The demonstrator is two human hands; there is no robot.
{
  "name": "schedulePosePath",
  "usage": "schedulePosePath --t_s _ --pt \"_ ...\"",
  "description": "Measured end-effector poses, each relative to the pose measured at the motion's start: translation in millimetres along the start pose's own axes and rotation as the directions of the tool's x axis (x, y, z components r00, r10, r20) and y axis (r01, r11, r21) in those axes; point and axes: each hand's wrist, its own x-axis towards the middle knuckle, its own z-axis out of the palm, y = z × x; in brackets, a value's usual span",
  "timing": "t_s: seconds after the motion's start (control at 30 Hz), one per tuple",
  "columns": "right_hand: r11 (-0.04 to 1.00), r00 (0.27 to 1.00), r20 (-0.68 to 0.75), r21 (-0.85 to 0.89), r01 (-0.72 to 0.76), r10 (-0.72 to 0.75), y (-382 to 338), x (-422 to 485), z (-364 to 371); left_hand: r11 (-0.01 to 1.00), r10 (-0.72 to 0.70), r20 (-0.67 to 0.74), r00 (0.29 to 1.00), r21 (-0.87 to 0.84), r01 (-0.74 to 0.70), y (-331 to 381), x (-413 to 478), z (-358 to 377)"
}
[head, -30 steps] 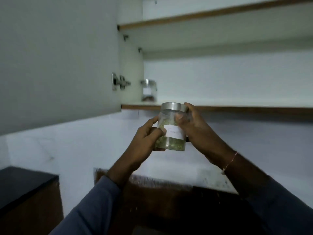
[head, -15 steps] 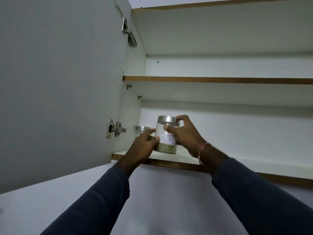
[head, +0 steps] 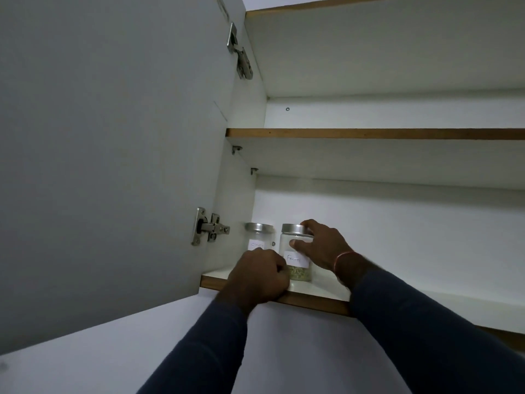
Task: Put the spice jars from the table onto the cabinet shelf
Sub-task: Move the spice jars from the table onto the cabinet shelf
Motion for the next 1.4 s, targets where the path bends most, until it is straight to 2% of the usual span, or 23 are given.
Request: schedulePosePath --t_s 0.07,0.17,0.27,0.37,0.6,0.8,0.97,1.1,1.17,1.23,1.3,1.4 --pt "0.989 0.999 0.035 -0.149 0.005 0.0 0.4 15.6 8.3 0.999 0.026 -0.045 0.999 0.025 -0.025 -3.3 -0.7 4.6" --pt "0.959 0.99 0.14 -0.283 0.014 0.027 -0.5 40.4 14.5 0.996 0.062 -0.124 0.99 0.068 -0.054 -7.0 -0.4 10.2" --pt "0.927 0.975 0.217 -0.372 0.041 0.044 0.4 60.3 18.6 0.997 0.063 -0.133 0.989 0.055 -0.056 -8.7 1.0 12.1" --pt "0.904 0.976 0.209 -0.426 0.03 0.066 6.6 71.5 27.3 0.997 0.067 -0.135 0.989 0.045 -0.061 -9.6 2.8 13.0" --pt "0.913 0.971 0.221 -0.409 0.012 0.087 13.3 81.7 39.8 0.997 0.072 -0.144 0.987 0.042 -0.067 -11.4 2.4 14.8" --pt "0.944 0.954 0.263 -0.327 -0.05 0.142 10.2 75.1 43.1 0.999 0.045 -0.136 0.99 0.026 -0.042 -10.2 2.1 14.0" --pt "0.946 0.958 0.253 -0.321 -0.045 0.132 8.1 69.7 45.4 0.999 0.028 -0.123 0.992 0.038 -0.023 -9.3 0.6 13.4" --pt "0.952 0.964 0.228 -0.299 -0.065 0.137 8.5 68.4 44.3 0.998 0.029 -0.165 0.986 0.06 -0.019 -7.2 1.3 13.8" --pt "0.947 0.977 0.182 -0.318 -0.051 0.113 3.1 60.7 38.7 0.997 0.031 -0.177 0.984 0.073 -0.018 -9.7 1.4 13.6" --pt "0.92 0.997 0.074 -0.393 -0.003 0.035 -2.7 49.4 30.2 0.997 0.021 -0.161 0.987 0.07 -0.009 -11.6 2.3 14.2" --pt "0.919 0.999 -0.015 -0.392 0.027 -0.036 -7.9 34.5 21.9 0.998 0.002 -0.138 0.99 0.055 0.005 -13.1 4.5 14.1" --pt "0.959 0.992 0.086 -0.263 0.107 -0.087 -21.1 -9.4 5.1 0.996 -0.005 -0.14 0.99 0.087 0.017 -7.4 4.4 11.6"
